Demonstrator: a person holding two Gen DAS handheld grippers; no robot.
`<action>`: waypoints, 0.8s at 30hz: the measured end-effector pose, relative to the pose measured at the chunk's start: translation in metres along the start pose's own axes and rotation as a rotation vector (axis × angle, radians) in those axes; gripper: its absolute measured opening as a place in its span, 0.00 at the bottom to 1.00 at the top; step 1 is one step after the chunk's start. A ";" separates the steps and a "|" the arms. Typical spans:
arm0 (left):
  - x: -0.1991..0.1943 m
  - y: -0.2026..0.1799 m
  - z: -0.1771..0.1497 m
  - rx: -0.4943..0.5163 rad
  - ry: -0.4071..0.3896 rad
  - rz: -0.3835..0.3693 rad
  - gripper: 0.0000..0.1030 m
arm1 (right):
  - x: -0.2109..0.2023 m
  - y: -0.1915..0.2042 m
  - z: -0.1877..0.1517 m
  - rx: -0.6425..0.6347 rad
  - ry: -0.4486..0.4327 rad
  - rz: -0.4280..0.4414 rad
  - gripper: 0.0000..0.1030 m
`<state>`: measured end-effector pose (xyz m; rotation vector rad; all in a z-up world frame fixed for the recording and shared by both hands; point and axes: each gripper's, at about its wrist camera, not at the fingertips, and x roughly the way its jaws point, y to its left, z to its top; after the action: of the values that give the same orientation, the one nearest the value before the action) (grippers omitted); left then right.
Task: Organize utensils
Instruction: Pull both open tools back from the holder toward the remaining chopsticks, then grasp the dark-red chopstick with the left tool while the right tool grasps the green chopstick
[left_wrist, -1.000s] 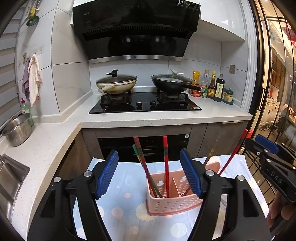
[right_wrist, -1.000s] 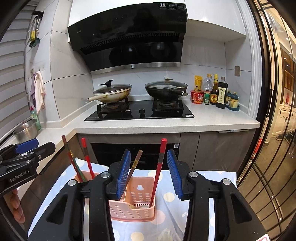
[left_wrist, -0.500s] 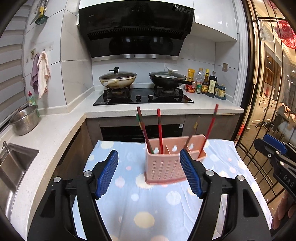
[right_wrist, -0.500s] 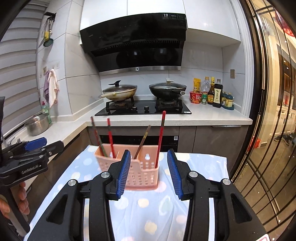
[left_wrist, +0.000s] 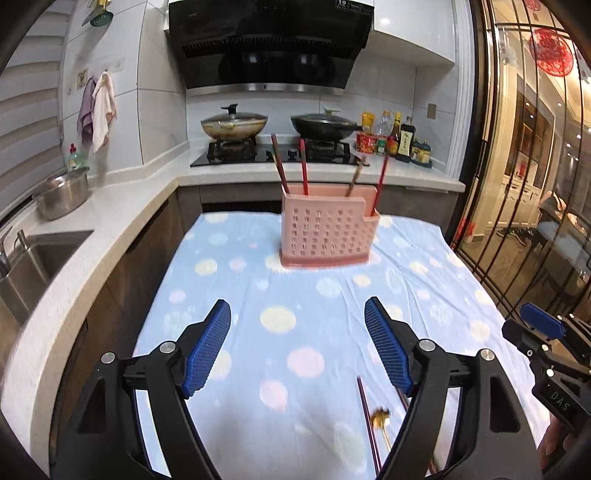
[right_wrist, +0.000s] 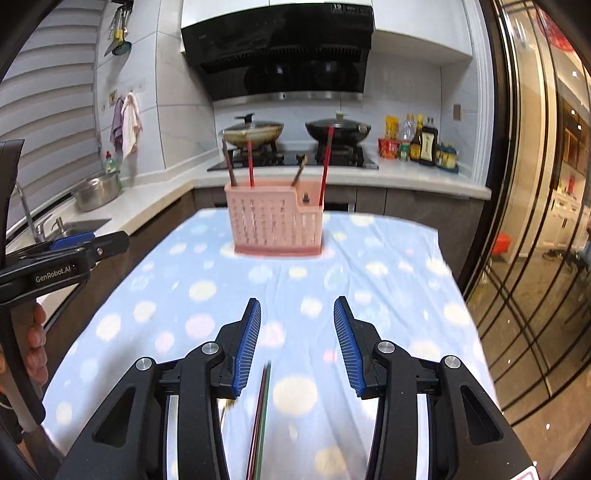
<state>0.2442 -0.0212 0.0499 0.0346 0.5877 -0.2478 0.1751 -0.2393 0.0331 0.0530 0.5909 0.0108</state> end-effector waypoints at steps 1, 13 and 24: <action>-0.002 -0.002 -0.009 0.006 0.011 -0.004 0.70 | -0.003 -0.001 -0.011 0.005 0.018 0.002 0.39; -0.018 -0.030 -0.100 0.056 0.145 -0.033 0.70 | -0.024 0.000 -0.106 0.045 0.120 -0.010 0.39; -0.016 -0.045 -0.164 0.062 0.287 -0.058 0.70 | -0.019 0.010 -0.159 0.042 0.218 0.012 0.39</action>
<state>0.1310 -0.0442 -0.0763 0.1148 0.8676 -0.3203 0.0708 -0.2225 -0.0881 0.0974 0.8084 0.0156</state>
